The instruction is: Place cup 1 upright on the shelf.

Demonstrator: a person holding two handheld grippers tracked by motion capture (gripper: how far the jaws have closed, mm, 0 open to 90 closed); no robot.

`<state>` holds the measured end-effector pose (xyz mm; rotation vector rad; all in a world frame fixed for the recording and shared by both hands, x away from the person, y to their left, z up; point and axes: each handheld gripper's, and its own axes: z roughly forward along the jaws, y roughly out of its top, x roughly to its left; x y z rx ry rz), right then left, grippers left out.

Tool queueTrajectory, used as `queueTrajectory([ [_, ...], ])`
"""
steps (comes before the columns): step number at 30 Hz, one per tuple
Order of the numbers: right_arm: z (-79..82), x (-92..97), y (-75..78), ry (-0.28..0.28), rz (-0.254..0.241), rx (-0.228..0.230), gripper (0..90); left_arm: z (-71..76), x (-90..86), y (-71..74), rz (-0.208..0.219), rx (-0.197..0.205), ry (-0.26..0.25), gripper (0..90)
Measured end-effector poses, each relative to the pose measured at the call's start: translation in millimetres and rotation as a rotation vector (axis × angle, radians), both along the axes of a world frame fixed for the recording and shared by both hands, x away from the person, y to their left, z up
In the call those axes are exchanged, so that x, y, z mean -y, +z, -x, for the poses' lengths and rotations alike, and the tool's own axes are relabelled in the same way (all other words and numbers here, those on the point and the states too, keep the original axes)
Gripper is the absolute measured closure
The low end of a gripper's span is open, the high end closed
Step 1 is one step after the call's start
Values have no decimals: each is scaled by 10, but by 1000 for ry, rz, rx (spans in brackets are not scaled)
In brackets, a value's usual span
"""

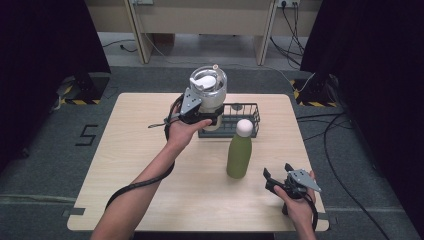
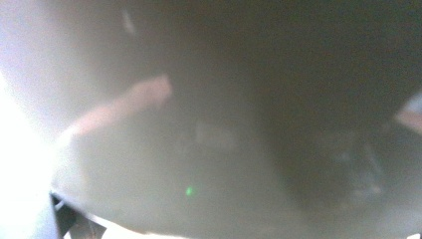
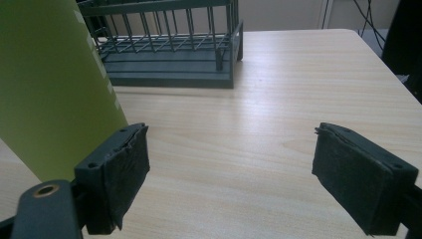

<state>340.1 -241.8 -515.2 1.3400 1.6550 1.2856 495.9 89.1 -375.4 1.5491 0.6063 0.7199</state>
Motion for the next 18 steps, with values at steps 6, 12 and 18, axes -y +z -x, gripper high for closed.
queueTrajectory([
  [6,-1,5,-2,-1,0,1,148,-26,31,26,-3,2,-3,88],
  [12,0,10,-6,-1,0,-2,149,-62,50,45,2,3,2,87],
  [18,-2,10,-8,1,2,-3,149,-88,67,49,5,2,3,88],
])
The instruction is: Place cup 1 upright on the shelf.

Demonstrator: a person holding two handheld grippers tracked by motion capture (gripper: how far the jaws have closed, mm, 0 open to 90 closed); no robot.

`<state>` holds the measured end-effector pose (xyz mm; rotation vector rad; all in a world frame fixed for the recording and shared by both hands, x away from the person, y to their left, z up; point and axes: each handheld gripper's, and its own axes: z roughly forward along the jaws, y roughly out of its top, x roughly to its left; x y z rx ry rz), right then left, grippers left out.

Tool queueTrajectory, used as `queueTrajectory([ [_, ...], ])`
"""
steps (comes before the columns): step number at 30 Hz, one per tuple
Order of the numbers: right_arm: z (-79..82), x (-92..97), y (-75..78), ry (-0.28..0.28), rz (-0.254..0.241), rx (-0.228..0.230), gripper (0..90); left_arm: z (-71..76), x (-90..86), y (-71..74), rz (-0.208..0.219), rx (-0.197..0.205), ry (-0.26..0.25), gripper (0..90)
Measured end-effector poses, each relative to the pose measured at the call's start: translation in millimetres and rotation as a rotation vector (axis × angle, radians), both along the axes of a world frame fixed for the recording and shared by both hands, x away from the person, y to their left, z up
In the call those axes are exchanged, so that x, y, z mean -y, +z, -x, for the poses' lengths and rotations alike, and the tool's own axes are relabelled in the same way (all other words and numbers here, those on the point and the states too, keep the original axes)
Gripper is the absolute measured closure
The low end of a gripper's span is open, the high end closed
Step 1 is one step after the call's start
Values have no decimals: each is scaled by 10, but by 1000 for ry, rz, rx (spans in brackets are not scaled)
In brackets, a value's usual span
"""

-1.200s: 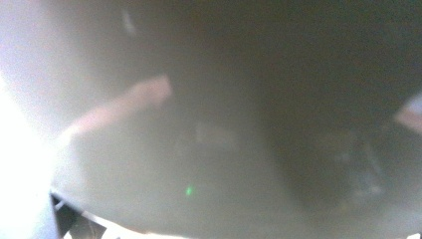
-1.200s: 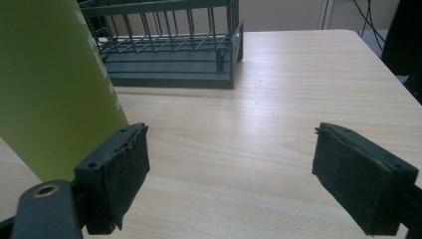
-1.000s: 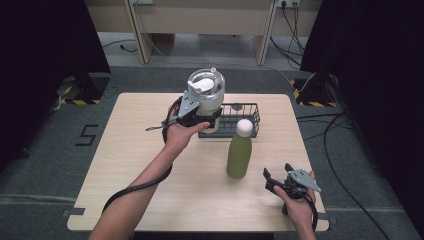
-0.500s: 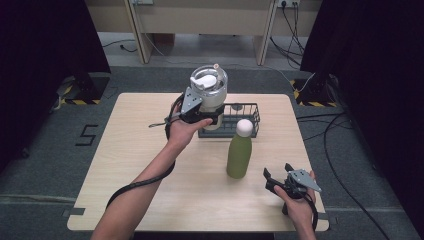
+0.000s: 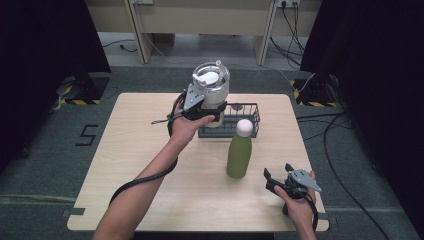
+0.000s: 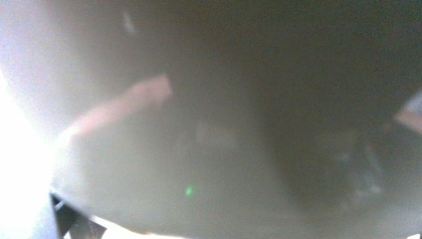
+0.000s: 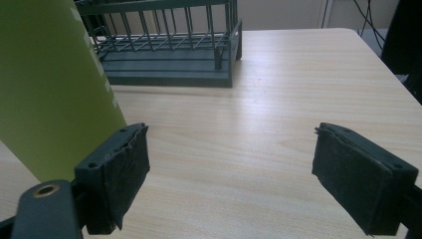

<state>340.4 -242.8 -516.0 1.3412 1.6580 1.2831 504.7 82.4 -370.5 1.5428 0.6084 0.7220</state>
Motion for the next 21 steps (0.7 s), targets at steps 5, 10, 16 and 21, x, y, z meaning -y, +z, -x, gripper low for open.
queueTrajectory([
  [5,1,0,1,0,1,1,149,-26,19,18,2,-1,-3,88],
  [10,0,7,2,0,1,0,149,-53,43,36,2,-1,-1,88],
  [16,1,11,2,1,0,1,149,-83,67,47,0,-3,2,88],
  [21,1,12,1,2,0,0,150,-112,88,52,8,-8,-1,88],
])
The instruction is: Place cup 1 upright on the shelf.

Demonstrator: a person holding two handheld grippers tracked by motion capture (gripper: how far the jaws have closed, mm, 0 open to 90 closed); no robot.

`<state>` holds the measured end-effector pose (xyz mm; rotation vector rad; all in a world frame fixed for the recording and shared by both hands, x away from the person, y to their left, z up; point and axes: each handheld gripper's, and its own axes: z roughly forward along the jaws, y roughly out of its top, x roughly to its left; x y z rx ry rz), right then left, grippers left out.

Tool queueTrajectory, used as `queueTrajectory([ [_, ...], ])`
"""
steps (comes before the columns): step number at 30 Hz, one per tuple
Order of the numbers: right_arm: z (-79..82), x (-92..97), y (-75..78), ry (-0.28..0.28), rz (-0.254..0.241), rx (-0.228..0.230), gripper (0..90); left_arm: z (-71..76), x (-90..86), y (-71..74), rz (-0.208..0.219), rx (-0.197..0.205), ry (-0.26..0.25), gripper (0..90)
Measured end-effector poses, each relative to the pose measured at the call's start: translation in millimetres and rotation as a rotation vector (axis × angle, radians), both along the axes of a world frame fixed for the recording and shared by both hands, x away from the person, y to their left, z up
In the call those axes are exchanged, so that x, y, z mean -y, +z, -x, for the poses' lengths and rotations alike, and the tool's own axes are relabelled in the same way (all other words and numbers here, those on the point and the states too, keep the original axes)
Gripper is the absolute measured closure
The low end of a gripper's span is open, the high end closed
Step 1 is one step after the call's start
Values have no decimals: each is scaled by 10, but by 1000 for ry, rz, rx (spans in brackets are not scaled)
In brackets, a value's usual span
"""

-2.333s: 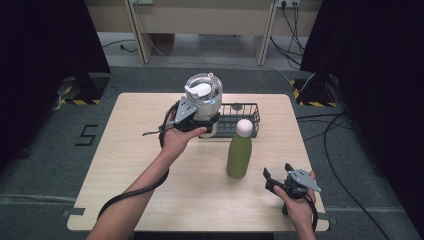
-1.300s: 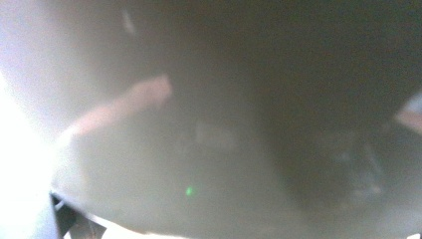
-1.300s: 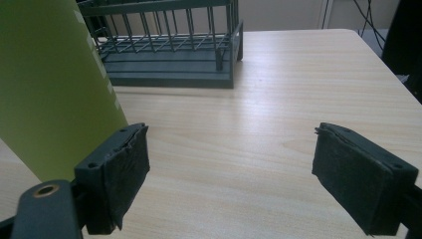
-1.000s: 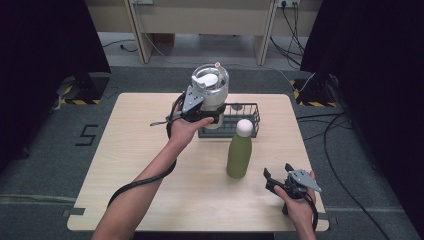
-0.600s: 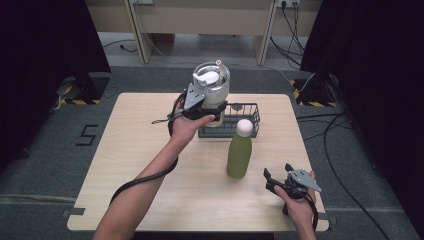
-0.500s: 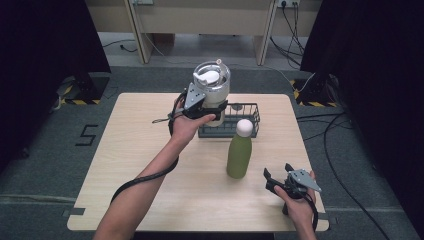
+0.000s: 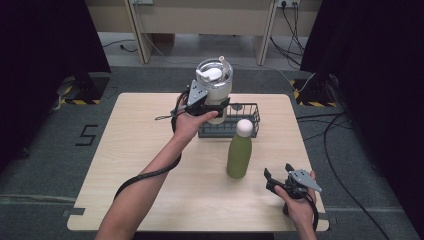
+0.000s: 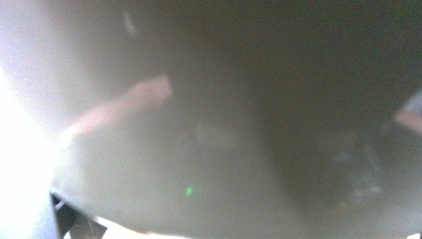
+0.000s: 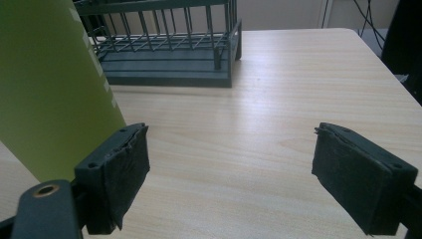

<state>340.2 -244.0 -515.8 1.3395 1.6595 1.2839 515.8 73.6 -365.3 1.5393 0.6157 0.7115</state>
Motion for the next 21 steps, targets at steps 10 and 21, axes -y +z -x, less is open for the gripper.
queueTrajectory([
  [10,4,1,-3,0,-1,0,150,-52,38,33,0,-1,0,88],
  [21,4,-7,-11,4,0,-1,150,-130,59,57,0,-4,11,87],
])
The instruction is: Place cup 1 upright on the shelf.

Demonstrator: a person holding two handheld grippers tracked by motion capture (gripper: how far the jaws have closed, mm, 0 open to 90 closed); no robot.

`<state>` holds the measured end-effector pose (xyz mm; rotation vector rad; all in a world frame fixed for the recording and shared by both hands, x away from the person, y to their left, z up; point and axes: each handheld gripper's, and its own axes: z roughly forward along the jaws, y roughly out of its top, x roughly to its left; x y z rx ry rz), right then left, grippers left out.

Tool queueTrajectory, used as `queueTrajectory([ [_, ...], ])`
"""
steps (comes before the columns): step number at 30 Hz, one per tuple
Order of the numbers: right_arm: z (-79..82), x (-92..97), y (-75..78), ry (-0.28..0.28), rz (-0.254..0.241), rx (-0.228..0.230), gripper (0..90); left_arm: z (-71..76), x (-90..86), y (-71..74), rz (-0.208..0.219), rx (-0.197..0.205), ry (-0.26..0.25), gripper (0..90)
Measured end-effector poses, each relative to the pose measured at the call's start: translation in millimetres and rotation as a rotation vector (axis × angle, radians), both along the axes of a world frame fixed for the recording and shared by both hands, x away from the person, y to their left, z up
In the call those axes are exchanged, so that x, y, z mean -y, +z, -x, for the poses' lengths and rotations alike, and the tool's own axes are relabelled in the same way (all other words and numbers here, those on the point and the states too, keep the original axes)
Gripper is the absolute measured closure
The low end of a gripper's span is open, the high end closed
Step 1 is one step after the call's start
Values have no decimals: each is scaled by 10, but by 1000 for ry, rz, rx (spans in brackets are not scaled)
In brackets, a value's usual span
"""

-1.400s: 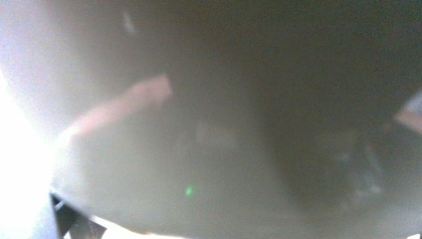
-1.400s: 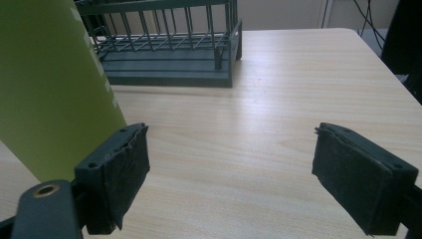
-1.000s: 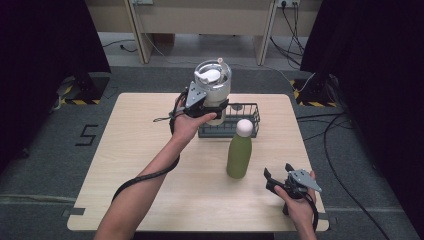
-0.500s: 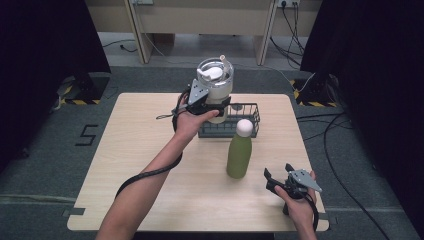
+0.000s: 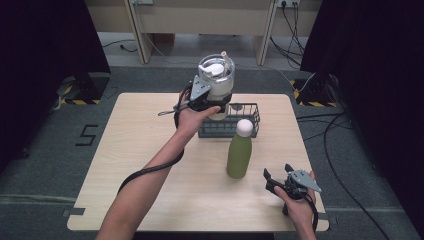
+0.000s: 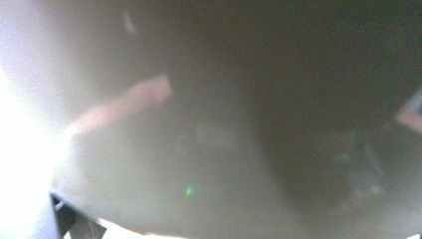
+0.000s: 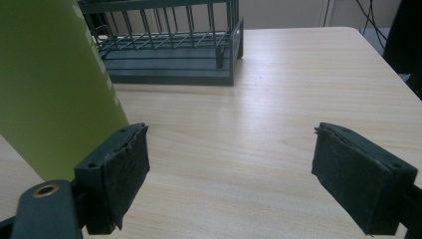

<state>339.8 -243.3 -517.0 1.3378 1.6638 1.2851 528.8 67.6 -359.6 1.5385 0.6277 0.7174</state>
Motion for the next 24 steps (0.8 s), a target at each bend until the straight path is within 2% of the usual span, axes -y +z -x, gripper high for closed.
queueTrajectory([
  [18,5,6,0,-3,-5,-1,150,-104,29,46,4,-5,8,88],
  [24,2,12,0,-3,1,2,150,-142,31,20,-2,-11,17,87],
])
